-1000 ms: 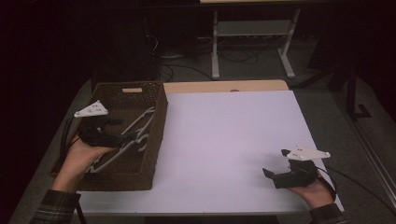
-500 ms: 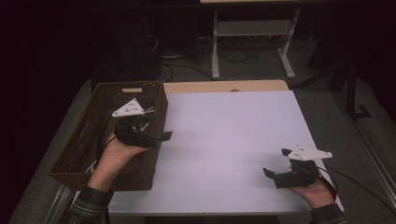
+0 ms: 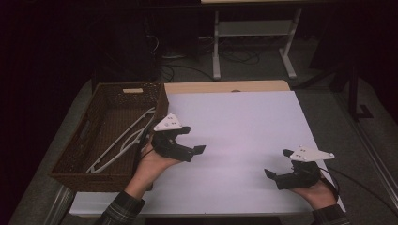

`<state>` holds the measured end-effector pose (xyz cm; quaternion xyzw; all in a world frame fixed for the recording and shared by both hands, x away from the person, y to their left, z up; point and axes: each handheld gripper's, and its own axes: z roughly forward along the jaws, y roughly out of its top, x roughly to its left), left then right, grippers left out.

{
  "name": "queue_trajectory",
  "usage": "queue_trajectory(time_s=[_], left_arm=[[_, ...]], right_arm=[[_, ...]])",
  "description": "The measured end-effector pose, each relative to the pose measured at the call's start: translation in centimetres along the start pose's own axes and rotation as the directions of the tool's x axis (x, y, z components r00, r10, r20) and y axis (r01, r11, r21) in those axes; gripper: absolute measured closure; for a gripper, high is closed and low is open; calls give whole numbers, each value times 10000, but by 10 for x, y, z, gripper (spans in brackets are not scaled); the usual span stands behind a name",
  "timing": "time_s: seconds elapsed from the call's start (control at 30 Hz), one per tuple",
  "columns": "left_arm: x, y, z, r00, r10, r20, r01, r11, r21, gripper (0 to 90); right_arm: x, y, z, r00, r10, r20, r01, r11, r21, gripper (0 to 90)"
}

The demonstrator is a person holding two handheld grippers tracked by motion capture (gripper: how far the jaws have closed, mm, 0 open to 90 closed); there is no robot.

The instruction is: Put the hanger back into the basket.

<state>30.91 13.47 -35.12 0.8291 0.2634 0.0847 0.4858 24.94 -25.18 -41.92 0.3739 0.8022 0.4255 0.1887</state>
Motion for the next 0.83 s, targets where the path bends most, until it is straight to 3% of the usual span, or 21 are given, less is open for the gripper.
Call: queue_trajectory(time_s=[0.23,0.37,0.67,0.83], left_arm=[[-9,-20,22,9997,191,166,-193,9997,140,89],[-9,-36,32,9997,176,150,-184,9981,582,31],[-4,-58,33,9999,128,63,-131,9982,591,31],[-5,-65,31,9989,428,-186,-411,9958,816,31]], right_arm=[[0,-1,0,10000,-8,-43,8,10000,48,23],[0,-2,1,10000,-29,-59,29,10000,62,23],[1,-4,0,10000,-33,-87,33,10000,3,23],[1,-5,0,9999,-62,-103,62,10000,-46,23]])
